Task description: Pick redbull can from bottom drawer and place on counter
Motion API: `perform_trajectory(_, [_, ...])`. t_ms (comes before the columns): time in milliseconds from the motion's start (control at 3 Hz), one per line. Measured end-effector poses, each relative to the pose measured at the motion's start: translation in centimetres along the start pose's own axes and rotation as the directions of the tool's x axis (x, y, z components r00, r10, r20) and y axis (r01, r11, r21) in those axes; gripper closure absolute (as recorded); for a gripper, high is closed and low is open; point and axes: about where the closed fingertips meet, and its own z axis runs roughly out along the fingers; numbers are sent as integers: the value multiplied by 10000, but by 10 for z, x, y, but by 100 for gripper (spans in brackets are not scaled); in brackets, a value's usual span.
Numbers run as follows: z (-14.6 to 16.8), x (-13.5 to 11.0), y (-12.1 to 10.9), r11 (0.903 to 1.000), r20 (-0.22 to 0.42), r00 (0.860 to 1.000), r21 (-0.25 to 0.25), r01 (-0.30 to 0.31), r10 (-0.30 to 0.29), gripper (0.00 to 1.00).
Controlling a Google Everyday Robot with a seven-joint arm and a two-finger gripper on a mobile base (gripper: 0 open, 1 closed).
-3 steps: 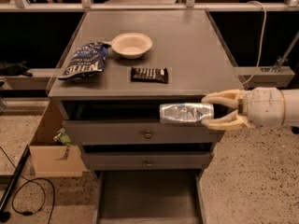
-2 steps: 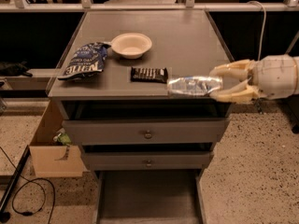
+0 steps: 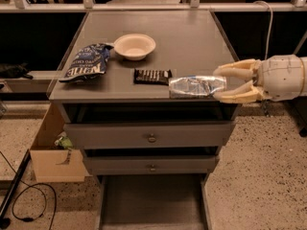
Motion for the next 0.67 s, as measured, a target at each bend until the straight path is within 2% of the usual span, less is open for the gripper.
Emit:
perform_trajectory(333, [20, -11, -16, 9993, 352, 9994, -372, 76, -63, 100])
perform_trajectory(667, [46, -15, -59, 9983, 301, 9995, -573, 127, -110, 100])
